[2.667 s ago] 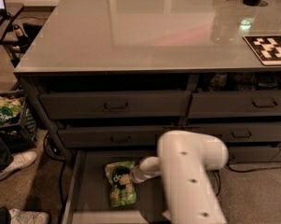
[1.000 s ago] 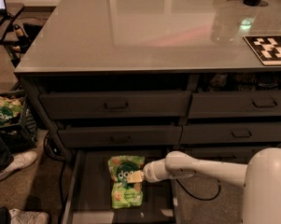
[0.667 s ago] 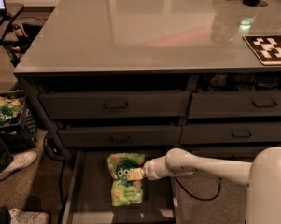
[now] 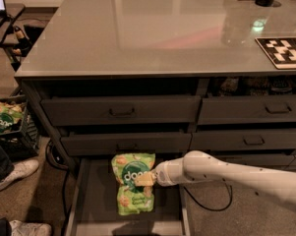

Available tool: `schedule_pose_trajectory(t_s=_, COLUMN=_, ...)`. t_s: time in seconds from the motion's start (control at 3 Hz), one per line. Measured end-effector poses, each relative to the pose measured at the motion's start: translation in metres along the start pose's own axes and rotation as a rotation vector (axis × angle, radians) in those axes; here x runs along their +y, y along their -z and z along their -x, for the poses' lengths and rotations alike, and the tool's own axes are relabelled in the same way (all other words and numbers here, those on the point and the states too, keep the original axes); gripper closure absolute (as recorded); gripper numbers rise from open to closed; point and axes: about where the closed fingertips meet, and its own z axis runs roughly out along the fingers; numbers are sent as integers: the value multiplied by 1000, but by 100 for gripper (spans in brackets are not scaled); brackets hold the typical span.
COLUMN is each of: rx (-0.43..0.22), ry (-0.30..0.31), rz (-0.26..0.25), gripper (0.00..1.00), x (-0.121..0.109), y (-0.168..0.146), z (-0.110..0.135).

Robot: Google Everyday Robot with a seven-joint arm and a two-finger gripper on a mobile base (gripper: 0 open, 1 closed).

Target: Pick green rice chip bag from bottom drawer and place on counter

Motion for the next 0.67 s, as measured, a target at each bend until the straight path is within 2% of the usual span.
schedule_pose_trajectory(t_s=0.33, rx=-33, ry=60, rz=-15, gripper=100, x=32, y=41, z=11)
schedule_pose_trajectory(t_s=0.67, rx=-37, ry=65, rz=-19, gripper=100, x=33, y=44, z=14)
